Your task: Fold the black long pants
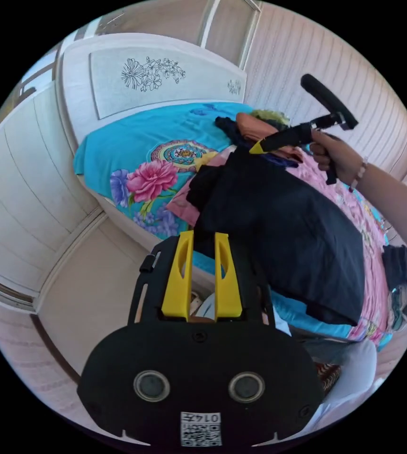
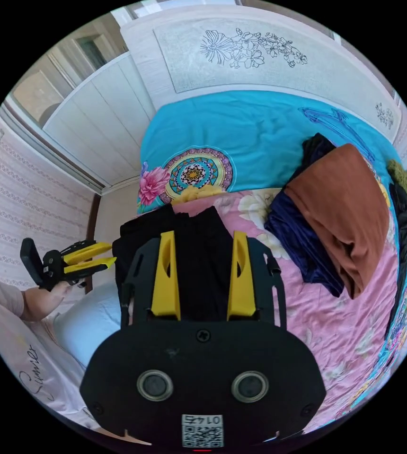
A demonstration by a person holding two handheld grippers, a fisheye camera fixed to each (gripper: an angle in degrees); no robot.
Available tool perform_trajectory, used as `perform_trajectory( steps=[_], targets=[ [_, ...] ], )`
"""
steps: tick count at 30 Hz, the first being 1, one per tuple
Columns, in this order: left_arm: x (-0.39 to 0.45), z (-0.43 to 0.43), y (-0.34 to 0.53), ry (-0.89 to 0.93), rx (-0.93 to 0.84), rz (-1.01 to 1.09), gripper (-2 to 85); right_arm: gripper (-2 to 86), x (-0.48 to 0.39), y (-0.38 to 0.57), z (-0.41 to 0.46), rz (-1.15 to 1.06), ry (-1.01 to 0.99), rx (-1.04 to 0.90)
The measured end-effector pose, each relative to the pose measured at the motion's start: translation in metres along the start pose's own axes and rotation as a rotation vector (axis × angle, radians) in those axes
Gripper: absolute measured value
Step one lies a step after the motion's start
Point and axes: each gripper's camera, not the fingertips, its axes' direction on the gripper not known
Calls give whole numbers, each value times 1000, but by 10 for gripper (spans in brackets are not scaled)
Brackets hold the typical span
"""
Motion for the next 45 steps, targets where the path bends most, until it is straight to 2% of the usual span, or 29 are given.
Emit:
perform_trajectory(
  steps=[2,5,8,9,11,16,19,22,25,30,34,36,38,39,41,43,45],
  targets=[
    [-17,-7,2,77,57,-41,93,146,6,-8,15,-32,-55,-50],
    [-37,10,-1,190,-4,-89,92,89,11,-16,40,-65,-89,-141],
    [-57,19,-7,351,-57,-96,45,22,18,-15,35,-91,-98,-80],
    [-66,14,-10,423,-52,-112,32,15,22,-15,27,-94,-116,-41],
    [-71,-2,-15,456,-22,-105,18,9,30,-14,12,-111,-130,16],
    [-45,-40,-45,288,34,46,15,4,55,-31,4,-94,-87,56],
    [-40,-24,-58,194,-17,50,27,4,82,-43,31,48,-101,10],
    [-43,-21,-49,234,-48,18,31,2,100,-40,55,113,-199,-27],
    [-39,-37,-31,267,-46,30,32,1,95,-32,47,27,-209,32],
    [-21,-79,-20,415,65,94,30,1,85,-12,10,-76,-175,174],
    [-3,-67,-27,198,86,153,36,1,105,-21,10,-22,-161,177],
    [3,-20,-24,66,-12,132,44,4,125,-31,39,97,-123,78],
    [5,10,-15,48,-89,140,57,5,136,-27,55,158,-52,-22],
    [1,16,-8,80,-94,114,63,5,140,-17,50,168,-23,-14],
    [-3,6,2,128,-47,90,65,3,142,6,30,130,-30,54],
    [0,-10,12,81,-4,108,62,0,142,37,5,99,-36,114],
    [23,-30,30,11,60,249,49,-2,133,83,-17,87,9,133]
  ],
)
